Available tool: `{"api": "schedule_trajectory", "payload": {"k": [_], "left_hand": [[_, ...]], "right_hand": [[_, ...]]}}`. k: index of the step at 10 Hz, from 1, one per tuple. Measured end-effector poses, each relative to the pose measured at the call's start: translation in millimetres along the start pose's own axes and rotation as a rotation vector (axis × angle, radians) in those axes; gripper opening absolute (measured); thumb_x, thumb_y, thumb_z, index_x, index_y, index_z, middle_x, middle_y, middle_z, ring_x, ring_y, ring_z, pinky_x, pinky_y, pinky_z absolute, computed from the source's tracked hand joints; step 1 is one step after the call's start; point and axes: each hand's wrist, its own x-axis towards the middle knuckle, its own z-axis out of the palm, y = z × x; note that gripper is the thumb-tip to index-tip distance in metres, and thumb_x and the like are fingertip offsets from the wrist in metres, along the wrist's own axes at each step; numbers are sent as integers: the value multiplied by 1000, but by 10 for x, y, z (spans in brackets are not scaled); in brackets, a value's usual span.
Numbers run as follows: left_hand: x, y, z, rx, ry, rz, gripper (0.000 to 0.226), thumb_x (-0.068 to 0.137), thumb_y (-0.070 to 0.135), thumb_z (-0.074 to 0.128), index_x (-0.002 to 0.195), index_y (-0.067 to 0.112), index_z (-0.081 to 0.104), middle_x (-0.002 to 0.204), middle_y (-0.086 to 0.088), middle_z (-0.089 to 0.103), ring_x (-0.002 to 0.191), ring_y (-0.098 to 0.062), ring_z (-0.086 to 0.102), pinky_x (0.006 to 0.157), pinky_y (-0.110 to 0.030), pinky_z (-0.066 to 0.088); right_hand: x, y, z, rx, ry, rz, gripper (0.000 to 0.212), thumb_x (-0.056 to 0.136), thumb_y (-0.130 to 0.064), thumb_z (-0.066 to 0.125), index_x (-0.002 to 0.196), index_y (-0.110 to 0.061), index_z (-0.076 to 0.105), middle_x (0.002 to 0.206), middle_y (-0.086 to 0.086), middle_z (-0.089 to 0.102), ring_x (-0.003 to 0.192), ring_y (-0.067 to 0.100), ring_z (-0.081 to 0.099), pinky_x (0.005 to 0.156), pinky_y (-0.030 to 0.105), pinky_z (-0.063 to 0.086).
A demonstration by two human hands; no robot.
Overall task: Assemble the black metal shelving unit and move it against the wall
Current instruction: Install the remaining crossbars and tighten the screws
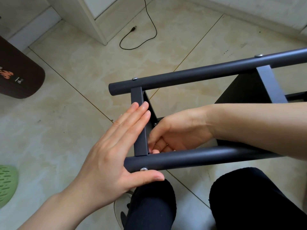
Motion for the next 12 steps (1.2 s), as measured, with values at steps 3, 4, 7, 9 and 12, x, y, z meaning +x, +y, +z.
{"api": "schedule_trajectory", "payload": {"k": [3, 4, 7, 9, 12], "left_hand": [[4, 6, -3, 3, -1, 3, 100, 79, 68, 63, 154, 11, 32, 166, 3, 24, 154, -15, 18, 122, -28, 20], [2, 5, -1, 5, 0, 2, 100, 79, 68, 63, 154, 10, 32, 166, 3, 24, 154, -15, 18, 123, -29, 20], [8, 16, -3, 7, -4, -10, 99, 79, 68, 63, 153, 9, 35, 165, 1, 27, 154, -15, 19, 122, -30, 22], [6, 19, -2, 0, -2, -9, 98, 79, 68, 62, 153, 10, 34, 165, 2, 27, 154, -15, 19, 122, -29, 21], [-2, 11, 0, -5, 2, -6, 98, 79, 68, 63, 154, 11, 33, 166, 3, 25, 154, -15, 19, 122, -30, 22]], "right_hand": [[-24, 51, 15, -87, 88, -135, 25, 98, -14, 47, 79, -9, 61, 76, 4, 56, 69, 15, 52, 74, 25, 44], [-5, 49, 4, -40, 104, -138, 23, 96, -14, 50, 78, -9, 63, 80, 6, 55, 75, 18, 51, 84, 33, 42], [39, 7, -32, -76, 69, 4, 35, 95, -21, 53, 63, -17, 66, 63, -2, 53, 60, 12, 51, 59, 20, 48], [5, 2, -21, -99, 84, -37, 26, 97, -17, 53, 73, -15, 61, 70, -2, 58, 63, 11, 54, 65, 23, 47], [68, 28, 4, -181, 140, -30, 27, 95, -18, 53, 69, -14, 60, 57, -4, 54, 56, 11, 50, 57, 21, 45]]}}
